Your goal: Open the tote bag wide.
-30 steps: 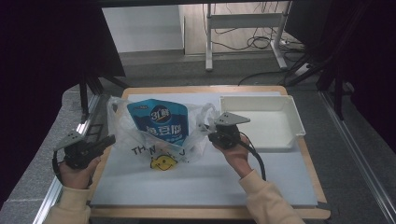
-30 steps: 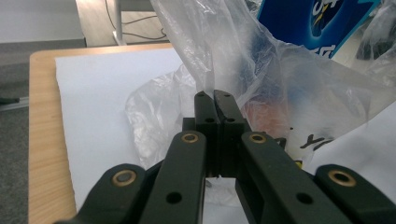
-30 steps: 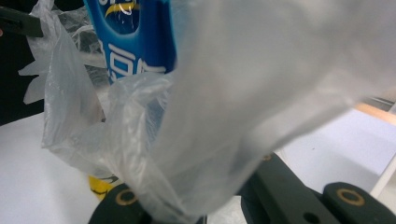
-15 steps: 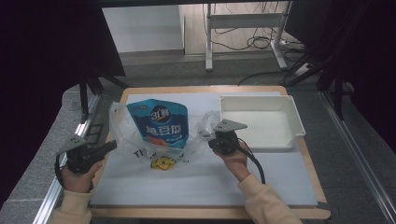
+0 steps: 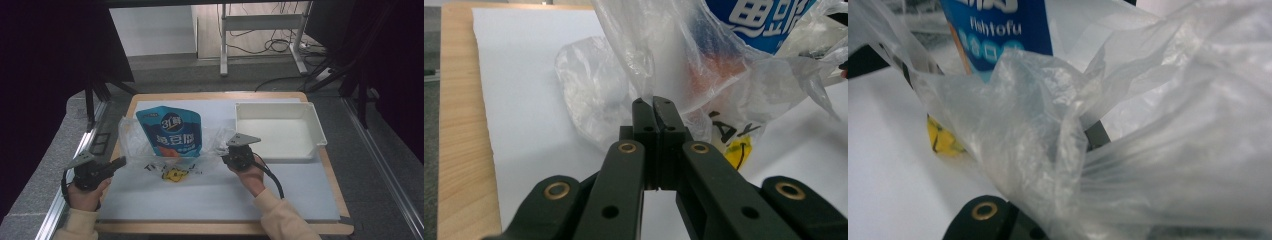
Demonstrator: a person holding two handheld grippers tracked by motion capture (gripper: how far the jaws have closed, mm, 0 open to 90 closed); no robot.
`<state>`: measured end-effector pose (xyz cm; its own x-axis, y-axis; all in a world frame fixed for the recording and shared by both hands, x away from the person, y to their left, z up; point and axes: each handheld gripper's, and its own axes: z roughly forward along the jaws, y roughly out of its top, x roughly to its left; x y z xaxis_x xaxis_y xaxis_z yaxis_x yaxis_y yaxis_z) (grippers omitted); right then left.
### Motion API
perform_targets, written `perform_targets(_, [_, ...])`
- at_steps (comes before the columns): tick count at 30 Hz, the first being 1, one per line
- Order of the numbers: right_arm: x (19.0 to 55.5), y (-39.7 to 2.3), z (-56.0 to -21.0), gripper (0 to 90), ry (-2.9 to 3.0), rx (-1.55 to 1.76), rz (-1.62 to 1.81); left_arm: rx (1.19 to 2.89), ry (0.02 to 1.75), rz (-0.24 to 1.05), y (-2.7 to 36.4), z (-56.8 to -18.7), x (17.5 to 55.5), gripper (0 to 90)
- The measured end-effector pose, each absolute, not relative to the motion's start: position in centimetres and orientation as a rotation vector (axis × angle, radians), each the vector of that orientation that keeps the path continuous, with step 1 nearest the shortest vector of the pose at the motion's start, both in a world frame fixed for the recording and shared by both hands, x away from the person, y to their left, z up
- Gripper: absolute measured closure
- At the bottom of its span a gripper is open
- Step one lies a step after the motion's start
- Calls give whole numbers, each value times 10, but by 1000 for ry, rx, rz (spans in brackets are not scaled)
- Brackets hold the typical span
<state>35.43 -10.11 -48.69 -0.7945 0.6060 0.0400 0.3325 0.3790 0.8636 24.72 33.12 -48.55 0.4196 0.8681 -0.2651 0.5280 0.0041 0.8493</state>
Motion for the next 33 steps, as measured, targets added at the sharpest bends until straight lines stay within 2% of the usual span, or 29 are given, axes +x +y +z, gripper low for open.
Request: perform_targets(33, [356, -93, -529, 887, 2496, 876, 1216, 1743, 1288, 373, 323, -519, 252, 900])
